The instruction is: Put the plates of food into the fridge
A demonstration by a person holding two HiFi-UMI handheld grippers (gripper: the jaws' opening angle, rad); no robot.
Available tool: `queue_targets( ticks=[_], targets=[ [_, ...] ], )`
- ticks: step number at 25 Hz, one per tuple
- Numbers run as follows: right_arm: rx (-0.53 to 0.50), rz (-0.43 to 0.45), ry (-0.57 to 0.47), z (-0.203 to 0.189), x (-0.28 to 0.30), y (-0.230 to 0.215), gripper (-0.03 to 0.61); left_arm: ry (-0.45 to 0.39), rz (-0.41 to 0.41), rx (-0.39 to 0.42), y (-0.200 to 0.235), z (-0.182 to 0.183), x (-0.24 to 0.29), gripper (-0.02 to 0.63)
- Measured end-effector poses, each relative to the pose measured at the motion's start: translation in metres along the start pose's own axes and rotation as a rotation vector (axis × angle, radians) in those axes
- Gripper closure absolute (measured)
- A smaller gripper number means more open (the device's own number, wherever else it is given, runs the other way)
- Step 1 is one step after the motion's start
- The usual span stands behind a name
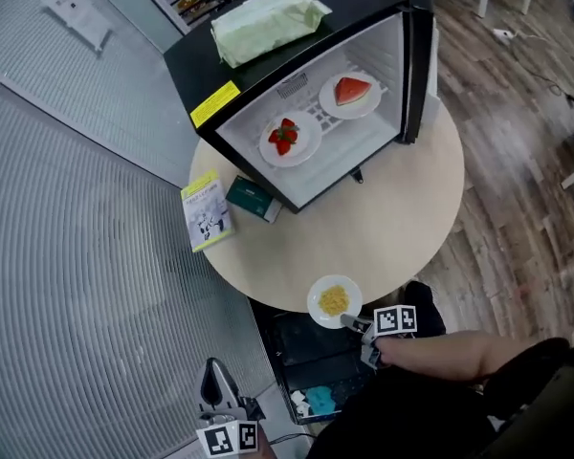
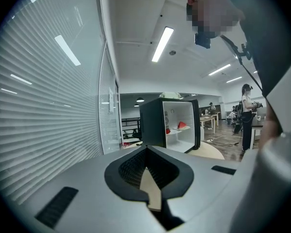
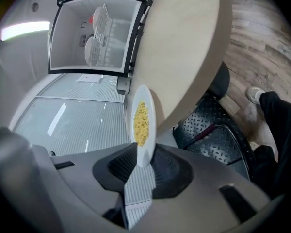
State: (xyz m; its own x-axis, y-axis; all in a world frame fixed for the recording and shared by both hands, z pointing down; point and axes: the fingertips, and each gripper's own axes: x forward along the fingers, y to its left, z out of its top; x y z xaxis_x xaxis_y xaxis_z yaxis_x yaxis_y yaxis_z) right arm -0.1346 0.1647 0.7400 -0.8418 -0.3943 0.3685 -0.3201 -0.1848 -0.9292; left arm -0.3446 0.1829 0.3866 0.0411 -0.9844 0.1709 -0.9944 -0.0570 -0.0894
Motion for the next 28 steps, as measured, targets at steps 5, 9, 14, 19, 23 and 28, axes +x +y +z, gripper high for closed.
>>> queue_targets(
  ticks=[5, 9, 14, 19, 23, 28],
  targets=[
    [-0.027, 0.000, 0.010, 0.011, 0.002, 0.004, 0.552, -0.018, -0.049, 0.005, -0.005, 0.005, 0.005, 0.609],
    [-0.032, 0.027, 0.021, 0.014, 0.000, 0.015, 0.559, -0.030, -0.058, 0.007, -0.006, 0.013, 0.010, 0.609],
    [-0.022, 0.100, 0.013, 0.025, -0.005, 0.042, 0.560, -0.044, -0.067, 0.010, -0.008, 0.026, 0.021, 0.609],
    [-0.008, 0.162, 0.008, 0.036, -0.011, 0.070, 0.561, -0.062, -0.075, 0.005, -0.015, 0.035, 0.031, 0.609],
    [0.001, 0.199, -0.015, 0.055, -0.026, 0.088, 0.560, -0.077, -0.085, -0.005, -0.030, 0.039, 0.040, 0.609],
    [-0.038, 0.202, -0.015, 0.079, -0.041, 0.104, 0.561, -0.120, -0.033, 0.006, -0.036, 0.062, 0.044, 0.609]
  ],
)
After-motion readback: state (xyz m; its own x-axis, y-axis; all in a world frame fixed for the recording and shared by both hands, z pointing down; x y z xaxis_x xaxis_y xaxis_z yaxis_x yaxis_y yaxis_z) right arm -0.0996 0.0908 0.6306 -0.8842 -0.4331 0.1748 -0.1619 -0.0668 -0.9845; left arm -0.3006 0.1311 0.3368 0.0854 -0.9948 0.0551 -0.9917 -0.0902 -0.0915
